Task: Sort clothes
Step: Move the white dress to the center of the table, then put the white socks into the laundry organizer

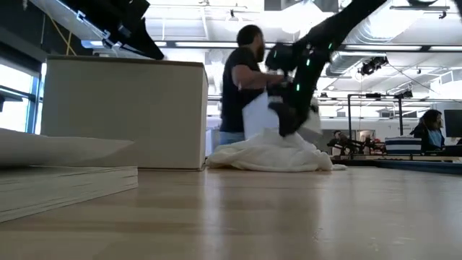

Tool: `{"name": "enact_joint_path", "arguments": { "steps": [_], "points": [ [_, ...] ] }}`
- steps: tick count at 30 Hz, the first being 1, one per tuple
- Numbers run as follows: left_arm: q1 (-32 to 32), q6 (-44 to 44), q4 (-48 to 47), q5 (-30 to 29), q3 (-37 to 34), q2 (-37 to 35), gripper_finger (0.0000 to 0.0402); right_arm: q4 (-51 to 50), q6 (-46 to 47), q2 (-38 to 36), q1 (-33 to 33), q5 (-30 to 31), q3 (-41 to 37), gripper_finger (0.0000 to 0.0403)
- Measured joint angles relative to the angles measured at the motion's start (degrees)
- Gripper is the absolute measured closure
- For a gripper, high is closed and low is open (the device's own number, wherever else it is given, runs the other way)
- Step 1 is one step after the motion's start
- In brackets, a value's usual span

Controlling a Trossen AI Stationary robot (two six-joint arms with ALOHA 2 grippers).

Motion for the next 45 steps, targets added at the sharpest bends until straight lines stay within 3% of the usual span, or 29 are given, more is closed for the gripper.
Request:
{"name": "enact_joint_path", "arguments": {
  "steps": [5,11,18,22,26,30,33,39,45],
  "points": [
    [-4.5,-2.9,0.5,-2.9,0.1,3.7,0.0401,-3.4,3.3,7.3,3.1,-9.4,-1.3,0.0245],
    [-9.3,-2.9,2.4,-7.2,0.2,6.0,0.0401,-11.6,9.6,5.8,17.5,-11.6,-5.7,0.0245],
    [-11.9,-2.8,4.5,-7.1,0.1,6.1,0.0401,-19.9,22.0,-5.9,34.5,-5.8,-6.6,0.0245],
    [-12.2,-2.8,5.0,-7.0,0.1,6.1,0.0401,-20.2,27.3,-13.2,39.6,0.9,-6.5,0.0245],
    [-12.1,-2.9,5.2,-7.1,0.1,6.1,0.0401,-17.8,26.2,-18.3,41.8,9.0,-6.4,0.0245],
    [-12.1,-2.8,6.6,-7.1,0.1,6.0,0.0401,-11.7,20.6,-19.2,36.8,18.3,-6.4,0.0245],
    [-12.1,-2.4,8.1,-7.1,0.1,6.0,0.0401,-4.1,12.9,-18.3,27.5,18.6,-6.4,0.0245],
    [-12.1,-2.3,8.6,-7.0,0.1,6.0,0.0401,14.2,5.8,-10.9,6.8,2.2,-6.3,0.0245],
    [-12.1,-2.3,8.5,-6.7,0.1,6.0,0.0401,25.7,5.6,2.8,-3.9,-6.7,-6.3,0.0245]
  ]
}}
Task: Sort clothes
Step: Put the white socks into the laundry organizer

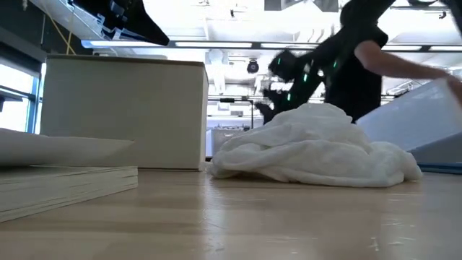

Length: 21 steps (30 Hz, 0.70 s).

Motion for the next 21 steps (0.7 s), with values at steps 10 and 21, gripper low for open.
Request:
{"name": "enact_joint_path", "arguments": {
  "steps": [10,21],
  "points": [
    [0.0,0.0,0.4,0.1,0.0,0.0,0.0401,-13.0,0.0,16.4,-3.9,-2.5,13.4,0.0307],
    [-8.2,3.3,0.4,-9.3,0.1,-5.0,0.0401,-30.0,-4.2,9.1,2.3,-3.6,21.8,0.0398]
  ]
}}
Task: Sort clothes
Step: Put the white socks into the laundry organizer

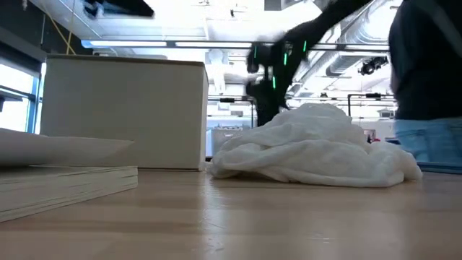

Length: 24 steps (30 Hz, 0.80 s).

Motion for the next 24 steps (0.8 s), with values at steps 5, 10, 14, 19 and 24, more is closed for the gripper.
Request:
{"name": "enact_joint_path", "arguments": {
  "steps": [5,10,14,19,24],
  "points": [
    [-6.8,3.2,0.9,-2.9,0.0,-7.2,0.0401,-1.2,0.7,-7.6,6.7,2.2,6.9,0.04],
    [-11.8,11.4,7.2,-3.1,0.1,-12.5,0.0401,10.1,-3.2,-9.9,13.6,2.1,17.9,0.0401],
    [-15.1,20.5,17.4,-3.1,0.1,-14.3,0.0401,23.8,-7.2,-6.3,16.0,-5.3,24.9,0.0401],
    [-18.2,31.9,27.7,-3.3,0.1,-14.4,0.0401,30.5,-7.6,1.8,14.6,-9.0,34.1,0.0402],
    [-18.8,33.7,28.4,-4.7,0.1,-14.3,0.0401,26.1,-5.0,14.0,12.1,-8.9,40.9,0.0402]
  ]
}}
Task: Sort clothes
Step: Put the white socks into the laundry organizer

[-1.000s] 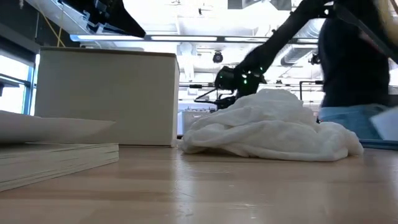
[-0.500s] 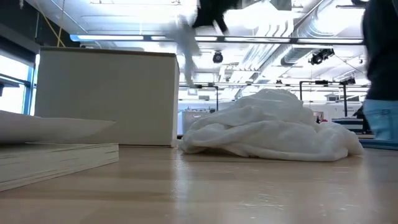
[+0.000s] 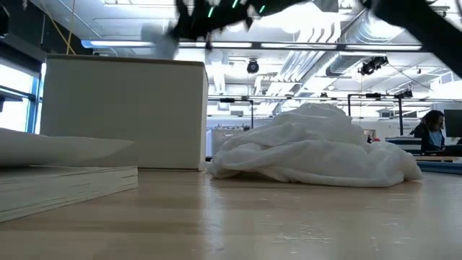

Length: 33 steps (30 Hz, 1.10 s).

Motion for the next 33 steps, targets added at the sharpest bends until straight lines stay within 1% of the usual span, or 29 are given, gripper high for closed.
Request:
{"name": "enact_joint_path", "arguments": {
  "steps": [3,5,7,9,11,13,15,17,20,23,26,29,31,33],
  "points": [
    [0.0,0.1,-0.1,-4.2,0.0,0.1,0.0401,-7.5,0.7,6.9,-0.7,-1.7,3.5,0.0402],
    [0.0,0.0,-0.2,-7.3,0.0,0.1,0.0401,-14.3,0.7,10.4,-1.0,-2.5,6.3,0.0398],
    [0.1,0.0,-0.2,-9.3,0.0,0.1,0.0401,-22.5,-0.8,12.9,-1.1,-2.2,9.7,0.0386],
    [0.1,0.0,-0.2,-9.7,0.0,0.1,0.0401,-28.2,-2.4,13.8,-1.0,-1.7,11.9,0.0364],
    [0.3,-1.1,-0.2,-9.7,0.0,0.1,0.0401,-30.4,-2.8,12.2,-1.0,-2.3,10.8,0.0333],
    [1.2,-4.1,-0.2,-9.4,-0.1,0.1,0.0401,-34.3,-2.9,10.6,-1.1,-2.8,10.7,0.03],
    [2.6,-7.3,-0.2,-7.4,-0.3,0.2,0.0401,-38.5,-3.8,8.9,-1.2,-2.7,11.2,0.0268],
    [4.7,-8.5,-0.1,-3.8,-0.3,0.9,0.0401,-40.7,-3.7,6.4,-1.2,-2.3,11.6,0.0243],
    [9.2,-9.0,0.0,-0.7,-0.3,2.5,0.0401,-41.7,-3.2,1.4,-1.3,-2.3,10.9,0.0221],
    [13.9,-9.1,0.3,0.7,-0.3,4.3,0.0401,-42.6,-3.3,-2.4,-0.7,-2.2,10.9,0.0215],
    [18.3,-9.1,0.4,3.2,-0.3,5.3,0.0401,-43.2,-4.2,-4.7,0.7,-2.2,10.9,0.0214],
    [23.1,-9.8,0.5,6.4,-0.3,5.6,0.0401,-47.1,-5.9,-7.2,2.4,-2.2,10.9,0.0214],
    [27.2,-12.4,0.0,11.4,-0.3,5.9,0.0401,-51.8,-6.1,-8.8,4.1,-0.8,10.9,0.0216],
    [32.4,-16.0,-0.7,20.3,-0.1,7.0,0.0401,-58.2,-5.5,-10.2,6.3,3.5,10.9,0.0217]
  ]
}}
